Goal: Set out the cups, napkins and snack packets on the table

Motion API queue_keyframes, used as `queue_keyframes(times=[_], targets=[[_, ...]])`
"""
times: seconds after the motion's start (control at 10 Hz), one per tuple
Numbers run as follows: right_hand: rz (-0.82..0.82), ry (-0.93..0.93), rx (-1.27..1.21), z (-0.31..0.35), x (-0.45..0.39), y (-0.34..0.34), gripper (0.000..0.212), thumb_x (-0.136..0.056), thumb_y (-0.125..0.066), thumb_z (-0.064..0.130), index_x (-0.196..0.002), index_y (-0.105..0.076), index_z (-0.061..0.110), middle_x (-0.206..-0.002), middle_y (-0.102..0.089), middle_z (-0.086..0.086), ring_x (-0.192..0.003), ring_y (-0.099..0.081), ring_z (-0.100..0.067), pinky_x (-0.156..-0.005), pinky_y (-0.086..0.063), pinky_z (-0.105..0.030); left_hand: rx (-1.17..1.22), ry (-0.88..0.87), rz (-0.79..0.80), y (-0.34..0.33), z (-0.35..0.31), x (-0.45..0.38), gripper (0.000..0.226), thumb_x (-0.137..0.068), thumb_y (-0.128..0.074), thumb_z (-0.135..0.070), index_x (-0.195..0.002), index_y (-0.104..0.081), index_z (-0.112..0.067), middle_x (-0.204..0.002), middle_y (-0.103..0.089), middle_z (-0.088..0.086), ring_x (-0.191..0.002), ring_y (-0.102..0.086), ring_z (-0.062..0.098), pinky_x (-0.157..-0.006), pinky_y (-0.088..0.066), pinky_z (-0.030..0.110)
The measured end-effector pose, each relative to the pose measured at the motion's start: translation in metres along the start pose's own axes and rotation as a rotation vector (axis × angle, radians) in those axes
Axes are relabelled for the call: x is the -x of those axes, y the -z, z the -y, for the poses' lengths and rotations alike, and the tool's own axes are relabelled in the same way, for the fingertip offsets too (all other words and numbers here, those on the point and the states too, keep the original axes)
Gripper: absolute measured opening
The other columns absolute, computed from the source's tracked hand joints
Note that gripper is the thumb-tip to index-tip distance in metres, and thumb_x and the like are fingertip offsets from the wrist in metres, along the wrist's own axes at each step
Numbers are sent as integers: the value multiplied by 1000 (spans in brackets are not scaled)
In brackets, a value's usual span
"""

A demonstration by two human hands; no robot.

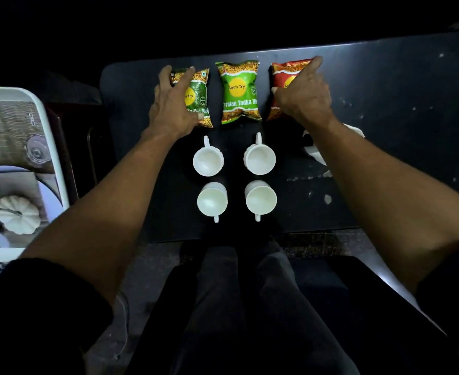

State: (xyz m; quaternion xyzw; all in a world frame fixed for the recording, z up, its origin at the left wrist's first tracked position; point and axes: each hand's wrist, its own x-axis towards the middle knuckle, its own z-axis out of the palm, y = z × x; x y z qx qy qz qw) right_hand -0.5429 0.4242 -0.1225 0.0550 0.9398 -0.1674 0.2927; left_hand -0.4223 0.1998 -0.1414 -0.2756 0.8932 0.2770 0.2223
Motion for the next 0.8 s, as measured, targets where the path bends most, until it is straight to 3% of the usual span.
queue_keyframes(times=[0.5, 0.8], targets=[[15, 79, 37, -2, 3, 0, 95, -86, -71, 48, -152, -13, 10, -141, -52, -17, -128, -54, -37, -106, -43, -42, 39, -10, -47, -1, 12, -1, 98, -76, -86, -22, -156, -30, -35, -166, -13, 6, -147, -30, 31, -116, -37, 49], [-54, 203, 235, 14, 27, 27, 89, -91, -63, 42, -156, -12, 8, -145, -40, -23, -132, -45, -39, -107, -40, -46, 66, -29, -34, 28, -7, 21, 102, -74, -81, -21, -159, -24, -26, -164, -15, 10, -149, -27, 33, -117, -37, 48]])
